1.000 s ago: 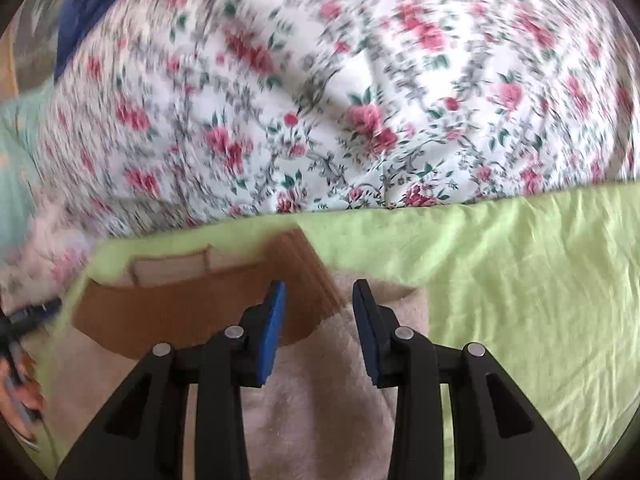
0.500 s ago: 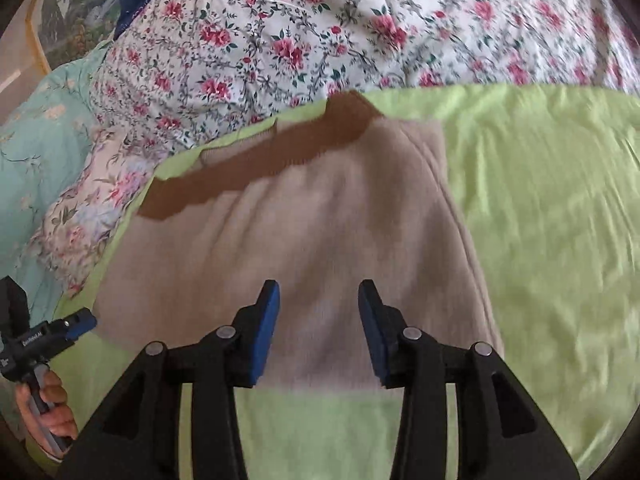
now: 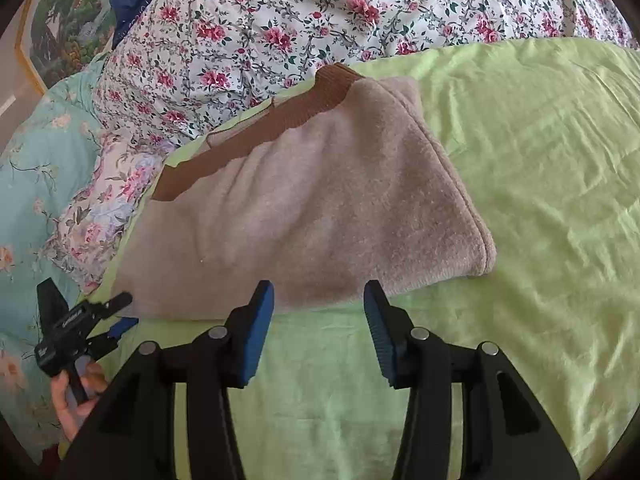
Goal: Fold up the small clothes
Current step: 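Open both grippers and lay the folded hem on the collar, then grasp the folded edge with the left gripper while the right gripper grasps the fabric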
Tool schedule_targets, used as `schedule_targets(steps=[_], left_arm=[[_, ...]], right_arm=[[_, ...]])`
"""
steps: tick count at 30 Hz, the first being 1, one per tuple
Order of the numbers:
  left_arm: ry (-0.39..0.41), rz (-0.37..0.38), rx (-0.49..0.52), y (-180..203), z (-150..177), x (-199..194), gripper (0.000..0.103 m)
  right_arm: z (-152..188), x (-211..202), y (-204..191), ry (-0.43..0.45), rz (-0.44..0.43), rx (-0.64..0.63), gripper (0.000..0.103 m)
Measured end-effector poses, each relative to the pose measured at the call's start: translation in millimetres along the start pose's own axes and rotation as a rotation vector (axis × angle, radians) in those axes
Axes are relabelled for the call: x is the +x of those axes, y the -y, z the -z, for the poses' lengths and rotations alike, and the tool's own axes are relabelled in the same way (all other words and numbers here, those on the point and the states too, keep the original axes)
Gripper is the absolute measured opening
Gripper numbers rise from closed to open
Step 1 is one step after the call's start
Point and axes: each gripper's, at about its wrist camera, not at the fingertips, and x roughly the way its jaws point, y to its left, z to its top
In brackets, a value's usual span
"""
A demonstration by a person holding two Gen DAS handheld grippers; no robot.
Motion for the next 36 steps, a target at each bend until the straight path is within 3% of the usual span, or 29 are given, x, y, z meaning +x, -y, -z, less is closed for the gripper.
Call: schedule_targets(steps=[5, 7, 8, 9, 11, 14, 18, 25, 27, 30, 32, 36], left_arm=[[0.050, -0.027, -0.016, 1, -21, 8, 0.061], [0.064, -0.055, 0.023, 6, -26, 13, 0.043], [0.058, -0.051, 0.043, 9, -29, 15, 0.024], [0.055, -0.045, 0.055, 13, -31, 16, 0.016], [0.078, -0.061, 0.105, 24, -33, 12, 0.013], [0.117, -0.062, 0.220, 56, -29, 1, 0.010], [0.136, 0.003, 0.396, 114, -19, -13, 0.008], [0.050, 0.113, 0.638, 195, 29, 13, 0.007], [0.002, 0.126, 0.670, 200, 44, 30, 0.007], [-0.057, 0.119, 0.709, 202, 62, 54, 0.007], [-0.062, 0.108, 0.723, 203, 69, 61, 0.007], [-0.067, 0.132, 0.706, 199, 64, 60, 0.007]], right_arm=[[-13, 7, -3, -0.005, -0.017, -0.013, 0.048], [-20, 11, -3, -0.004, -0.020, -0.018, 0.048], [-24, 13, -3, -0.006, -0.026, -0.020, 0.048], [-29, 15, -3, -0.005, -0.027, -0.022, 0.048], [-40, 19, -3, -0.003, -0.030, -0.031, 0.048], [-54, 25, -1, -0.012, -0.047, -0.034, 0.048], [-72, 28, 4, -0.028, -0.086, -0.028, 0.048], [-96, 34, 11, -0.068, -0.191, 0.017, 0.048], [-103, 43, 8, -0.096, -0.203, 0.014, 0.048], [-111, 64, 5, -0.153, -0.295, 0.051, 0.049], [-116, 88, -4, -0.213, -0.321, 0.060, 0.057], [-122, 137, -30, -0.312, -0.391, 0.054, 0.062]])
